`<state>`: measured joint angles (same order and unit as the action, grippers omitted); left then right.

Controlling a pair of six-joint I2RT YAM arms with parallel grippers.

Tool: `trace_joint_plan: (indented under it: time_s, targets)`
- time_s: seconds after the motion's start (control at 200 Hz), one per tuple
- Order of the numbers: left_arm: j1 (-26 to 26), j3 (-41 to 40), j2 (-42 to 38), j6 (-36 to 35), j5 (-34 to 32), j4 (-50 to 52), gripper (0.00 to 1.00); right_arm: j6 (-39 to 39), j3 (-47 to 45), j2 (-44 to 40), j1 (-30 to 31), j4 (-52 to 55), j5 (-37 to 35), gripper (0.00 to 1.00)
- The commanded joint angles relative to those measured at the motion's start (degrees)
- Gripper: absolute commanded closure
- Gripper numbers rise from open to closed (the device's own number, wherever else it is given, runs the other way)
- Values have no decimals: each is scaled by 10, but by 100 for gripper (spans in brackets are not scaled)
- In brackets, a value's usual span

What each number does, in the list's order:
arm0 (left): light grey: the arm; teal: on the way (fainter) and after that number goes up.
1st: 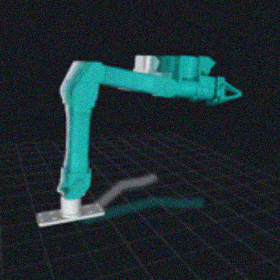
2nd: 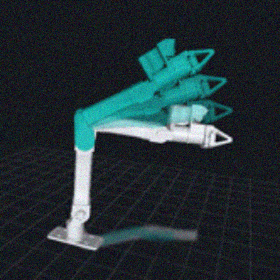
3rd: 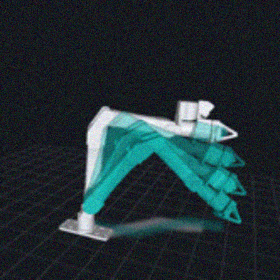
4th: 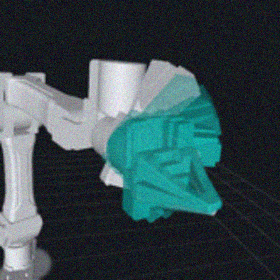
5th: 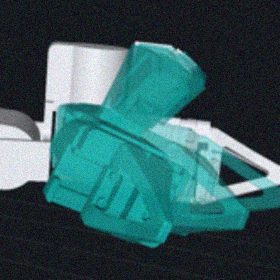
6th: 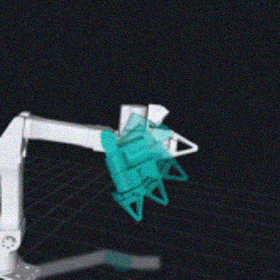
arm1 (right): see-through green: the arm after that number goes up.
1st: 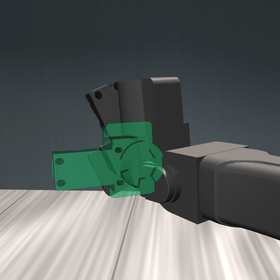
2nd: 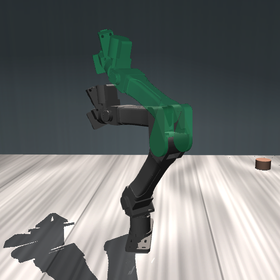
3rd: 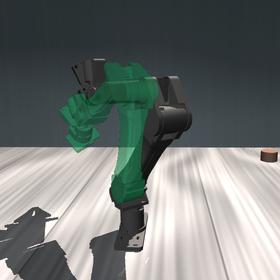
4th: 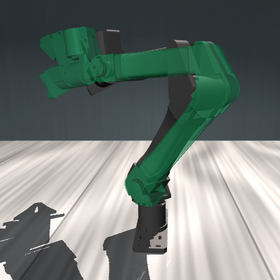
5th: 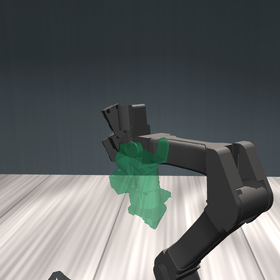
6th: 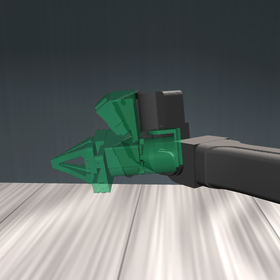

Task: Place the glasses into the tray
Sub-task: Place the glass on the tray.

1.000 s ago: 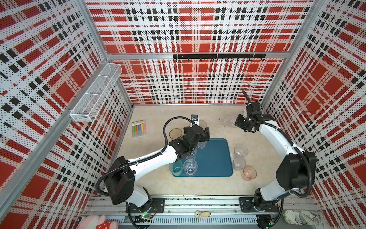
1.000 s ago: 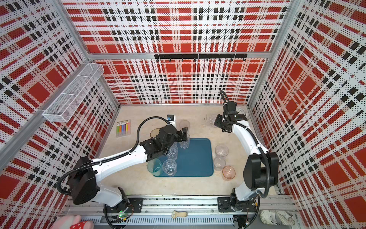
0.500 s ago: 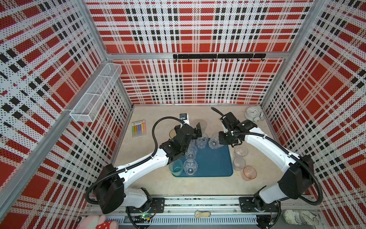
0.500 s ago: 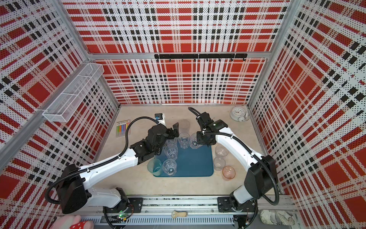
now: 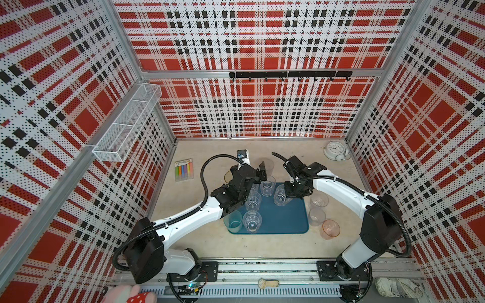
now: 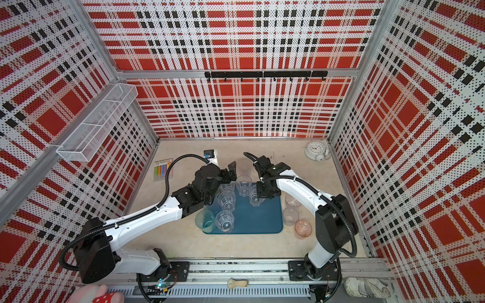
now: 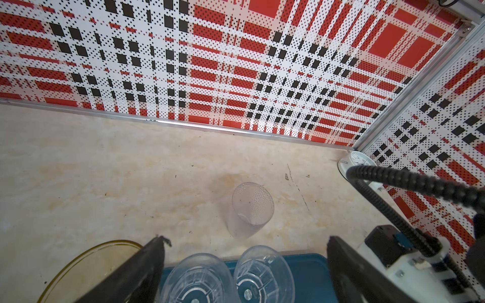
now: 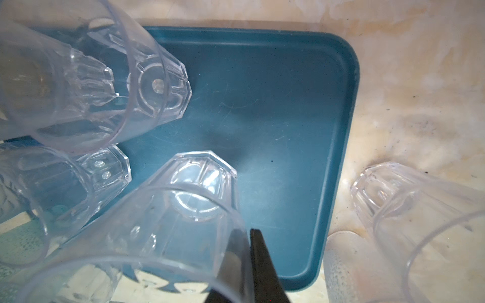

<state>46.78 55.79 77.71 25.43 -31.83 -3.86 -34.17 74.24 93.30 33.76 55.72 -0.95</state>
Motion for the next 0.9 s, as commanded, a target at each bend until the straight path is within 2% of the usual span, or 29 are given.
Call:
trace_joint_plan:
  time_s: [0.0,0.666,0.892]
  targets:
    - [-4,-7,-6,1,-2,-14,2,-4,-3,9,6,-19,-8,100]
    - [-2,-10,-5,17,1,-7,2,-26,30,78,59,-33,-24,99]
    - [-3,-9,0,14,5,-9,2,-38,59,107,68,-53,-15,92]
